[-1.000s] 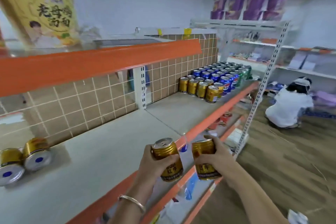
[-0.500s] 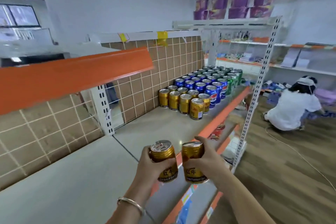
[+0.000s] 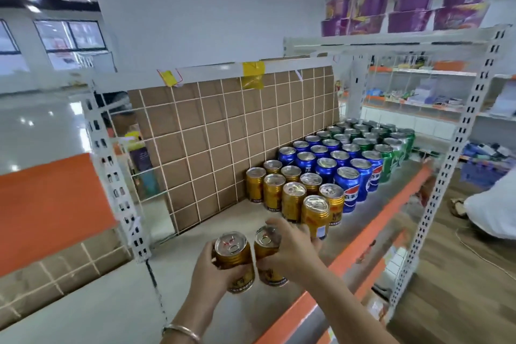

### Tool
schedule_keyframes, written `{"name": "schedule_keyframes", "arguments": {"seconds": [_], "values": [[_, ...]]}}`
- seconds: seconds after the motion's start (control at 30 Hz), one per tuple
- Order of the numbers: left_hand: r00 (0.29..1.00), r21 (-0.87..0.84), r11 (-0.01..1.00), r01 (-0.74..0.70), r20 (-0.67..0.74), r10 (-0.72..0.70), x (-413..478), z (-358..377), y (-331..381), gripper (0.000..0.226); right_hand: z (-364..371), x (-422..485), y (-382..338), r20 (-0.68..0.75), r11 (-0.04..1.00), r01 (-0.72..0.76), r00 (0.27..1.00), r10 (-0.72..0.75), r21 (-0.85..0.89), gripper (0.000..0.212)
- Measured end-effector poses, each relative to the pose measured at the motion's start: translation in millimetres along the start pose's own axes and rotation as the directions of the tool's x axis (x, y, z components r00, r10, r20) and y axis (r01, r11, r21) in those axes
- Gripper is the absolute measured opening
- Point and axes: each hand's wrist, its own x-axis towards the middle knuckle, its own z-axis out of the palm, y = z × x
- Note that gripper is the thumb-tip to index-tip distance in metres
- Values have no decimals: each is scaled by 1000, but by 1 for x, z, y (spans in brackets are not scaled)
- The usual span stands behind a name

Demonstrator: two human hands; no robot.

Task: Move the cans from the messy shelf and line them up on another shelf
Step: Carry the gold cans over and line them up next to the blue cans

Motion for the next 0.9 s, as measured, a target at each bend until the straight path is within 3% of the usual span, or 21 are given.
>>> {"name": "schedule_keyframes", "arguments": {"seconds": [0.27, 0.4, 0.57, 0.7, 0.9], "values": [[983, 46, 998, 30, -184, -21, 53, 14, -6, 58, 3, 107, -1, 267, 925, 291, 937, -223, -246, 79], [973, 31, 999, 40, -231, -32, 69, 18, -2, 55, 14, 153, -8, 295, 735, 473, 880, -371, -485, 79], [953, 44, 997, 57, -301, -42, 81, 32, -3, 53, 18, 192, -21, 305, 523, 553, 818, -488, -649, 71], [941, 7, 997, 81, -329, -74, 86, 36, -10, 63, 22, 220, -27, 337, 499, 555, 820, -462, -666, 67], [932, 7, 997, 75, -356, -68, 100, 39, -20, 70, 16, 241, -26, 369, 537, 554, 830, -419, -636, 80]]}}
